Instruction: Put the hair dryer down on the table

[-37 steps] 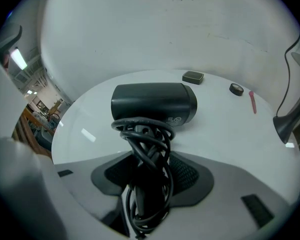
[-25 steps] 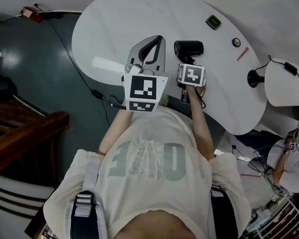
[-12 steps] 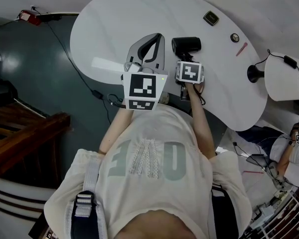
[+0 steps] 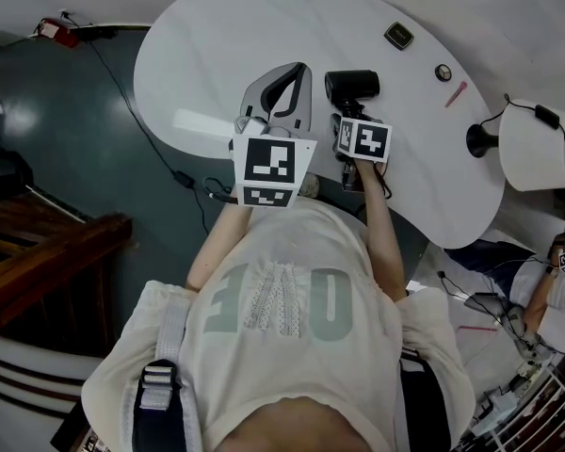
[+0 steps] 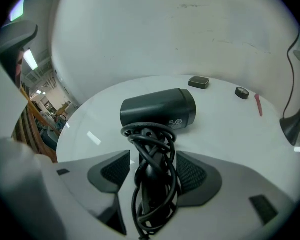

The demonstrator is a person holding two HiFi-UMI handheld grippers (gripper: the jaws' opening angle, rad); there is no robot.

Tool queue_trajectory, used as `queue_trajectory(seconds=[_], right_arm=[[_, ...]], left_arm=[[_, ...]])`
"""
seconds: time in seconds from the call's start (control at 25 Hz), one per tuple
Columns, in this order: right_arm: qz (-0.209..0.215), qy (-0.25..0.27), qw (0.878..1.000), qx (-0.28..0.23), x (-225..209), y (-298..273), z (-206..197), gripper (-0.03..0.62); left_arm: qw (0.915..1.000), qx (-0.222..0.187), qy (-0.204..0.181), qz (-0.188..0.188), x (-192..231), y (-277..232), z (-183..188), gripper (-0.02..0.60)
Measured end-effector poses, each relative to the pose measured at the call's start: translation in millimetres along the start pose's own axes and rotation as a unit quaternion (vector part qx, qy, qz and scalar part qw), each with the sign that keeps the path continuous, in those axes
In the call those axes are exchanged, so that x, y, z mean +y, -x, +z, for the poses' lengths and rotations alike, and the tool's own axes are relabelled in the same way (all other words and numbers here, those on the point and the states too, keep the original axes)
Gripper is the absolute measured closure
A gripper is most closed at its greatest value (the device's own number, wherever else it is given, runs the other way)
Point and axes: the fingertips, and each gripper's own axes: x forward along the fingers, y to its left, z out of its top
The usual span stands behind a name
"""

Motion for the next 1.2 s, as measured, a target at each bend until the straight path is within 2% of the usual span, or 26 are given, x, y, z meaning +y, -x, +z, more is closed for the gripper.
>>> queue_trajectory(seconds=[0.16, 0.44, 0.6, 0.76, 0.84, 0.88, 1.0, 1.04, 1.2], right_arm=[[0.010, -0.019, 0.999, -0.027, -2, 15, 7, 0.315], [0.037, -0.025, 0.991, -0.127, 8, 73, 59, 0.315], [0.044, -0.007, 0.974, -0.224, 18, 127, 104, 0.316], [0.029, 0.021, 0.945, -0.324, 25, 186, 138, 0.326], [0.018, 0.023, 0.930, -0.366, 27, 211, 147, 0.360], [0.011, 0.019, 0.924, -0.382, 27, 221, 149, 0.400], [-0.013, 0.004, 0.908, -0.418, 22, 243, 151, 0.567], [-0.021, 0.002, 0.904, -0.427, 20, 249, 151, 0.589], [-0.049, 0.020, 0.893, -0.447, 20, 259, 146, 0.589]], left_arm=[[1.0000, -0.001, -0.004, -0.005, -3, 1, 2, 0.580], [0.9998, -0.013, -0.009, -0.014, -9, 2, 10, 0.580], [0.9994, -0.021, -0.015, -0.024, -16, 0, 17, 0.580], [0.9988, -0.034, -0.020, -0.029, -23, -1, 26, 0.580], [0.9986, -0.039, -0.020, -0.030, -24, 1, 30, 0.580], [0.9985, -0.042, -0.020, -0.030, -24, 2, 33, 0.580], [0.9981, -0.051, -0.018, -0.030, -23, 6, 41, 0.580], [0.9980, -0.053, -0.017, -0.029, -22, 7, 43, 0.580], [0.9977, -0.060, -0.015, -0.029, -21, 11, 48, 0.580]])
